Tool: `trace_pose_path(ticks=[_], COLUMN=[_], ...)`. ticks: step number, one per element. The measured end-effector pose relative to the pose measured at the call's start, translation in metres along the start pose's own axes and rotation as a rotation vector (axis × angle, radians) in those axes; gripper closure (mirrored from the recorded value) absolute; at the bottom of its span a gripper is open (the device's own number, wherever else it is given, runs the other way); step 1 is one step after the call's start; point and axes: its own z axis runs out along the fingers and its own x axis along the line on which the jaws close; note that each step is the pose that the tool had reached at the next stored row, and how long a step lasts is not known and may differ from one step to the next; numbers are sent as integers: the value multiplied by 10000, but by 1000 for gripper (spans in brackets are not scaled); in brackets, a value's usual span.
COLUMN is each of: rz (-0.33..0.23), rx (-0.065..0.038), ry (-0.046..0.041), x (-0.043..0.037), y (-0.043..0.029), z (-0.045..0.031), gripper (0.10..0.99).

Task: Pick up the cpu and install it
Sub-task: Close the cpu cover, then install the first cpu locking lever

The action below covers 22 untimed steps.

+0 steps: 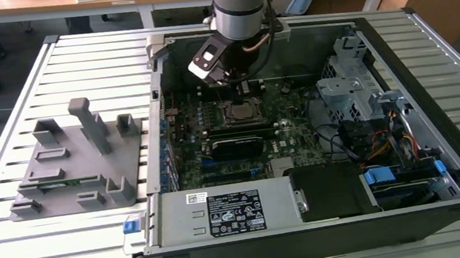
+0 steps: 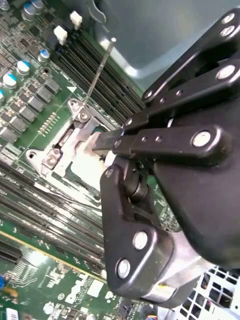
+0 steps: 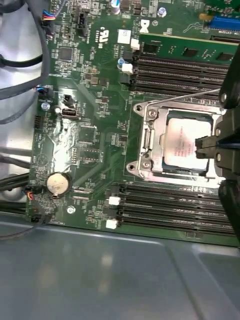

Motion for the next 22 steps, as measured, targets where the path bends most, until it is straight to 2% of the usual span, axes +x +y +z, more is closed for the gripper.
trace_pose_path(ticks=[7, 15, 18, 22], rz=[0, 2, 1, 1], rx=[1, 3, 1, 0], ry=[1, -2, 0, 1], x=[-11, -13, -12, -11], y=[98, 126, 127, 127], z=[1, -5, -39, -145], gripper=[980, 980, 980, 980])
